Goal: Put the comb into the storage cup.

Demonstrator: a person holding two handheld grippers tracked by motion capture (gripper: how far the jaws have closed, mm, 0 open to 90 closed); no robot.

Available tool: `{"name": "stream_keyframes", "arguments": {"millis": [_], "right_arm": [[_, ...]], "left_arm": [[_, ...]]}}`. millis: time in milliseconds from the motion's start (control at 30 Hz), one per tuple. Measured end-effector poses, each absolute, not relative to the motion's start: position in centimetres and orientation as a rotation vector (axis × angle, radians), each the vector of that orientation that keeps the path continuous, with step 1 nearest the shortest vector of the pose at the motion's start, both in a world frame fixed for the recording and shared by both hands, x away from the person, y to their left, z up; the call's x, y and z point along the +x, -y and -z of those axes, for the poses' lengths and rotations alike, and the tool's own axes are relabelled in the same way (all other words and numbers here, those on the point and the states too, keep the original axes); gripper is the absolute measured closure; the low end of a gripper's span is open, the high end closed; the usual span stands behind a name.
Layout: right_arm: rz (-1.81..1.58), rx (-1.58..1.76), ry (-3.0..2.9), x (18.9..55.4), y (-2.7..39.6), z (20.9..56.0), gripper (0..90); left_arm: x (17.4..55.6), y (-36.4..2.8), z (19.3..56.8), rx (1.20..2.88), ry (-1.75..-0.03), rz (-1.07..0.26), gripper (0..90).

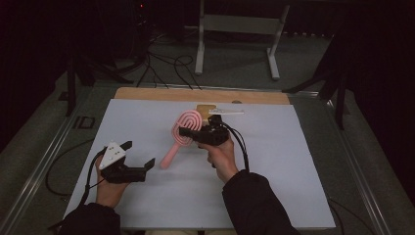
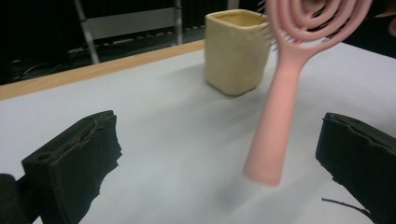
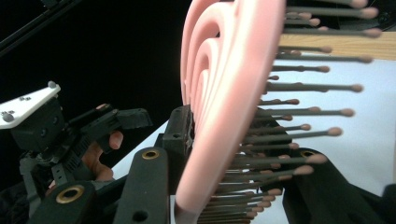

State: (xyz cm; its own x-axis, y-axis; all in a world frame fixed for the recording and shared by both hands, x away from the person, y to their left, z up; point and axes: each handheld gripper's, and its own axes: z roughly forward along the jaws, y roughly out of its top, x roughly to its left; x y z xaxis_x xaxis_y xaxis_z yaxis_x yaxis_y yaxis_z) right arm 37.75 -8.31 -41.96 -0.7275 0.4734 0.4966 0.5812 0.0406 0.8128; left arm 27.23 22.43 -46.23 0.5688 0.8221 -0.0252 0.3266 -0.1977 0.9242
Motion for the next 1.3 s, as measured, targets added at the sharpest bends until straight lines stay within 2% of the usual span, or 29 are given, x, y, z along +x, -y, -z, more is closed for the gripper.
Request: {"name": "stream_keyframes", "arguments": {"millis": [367, 1300], "right_arm": [[1.794, -1.112, 2.208, 37.7, 8.3, 41.4, 63.4], [1.776, -1.101, 2.27, 38.8, 7.8, 39.2, 63.4]], "left_arm": [[24.5, -25.3, 48.3, 1.719, -1.046, -0.653, 0.1], [23.9, -25.2, 49.5, 1.722, -1.032, -0.718, 0.0]]}}
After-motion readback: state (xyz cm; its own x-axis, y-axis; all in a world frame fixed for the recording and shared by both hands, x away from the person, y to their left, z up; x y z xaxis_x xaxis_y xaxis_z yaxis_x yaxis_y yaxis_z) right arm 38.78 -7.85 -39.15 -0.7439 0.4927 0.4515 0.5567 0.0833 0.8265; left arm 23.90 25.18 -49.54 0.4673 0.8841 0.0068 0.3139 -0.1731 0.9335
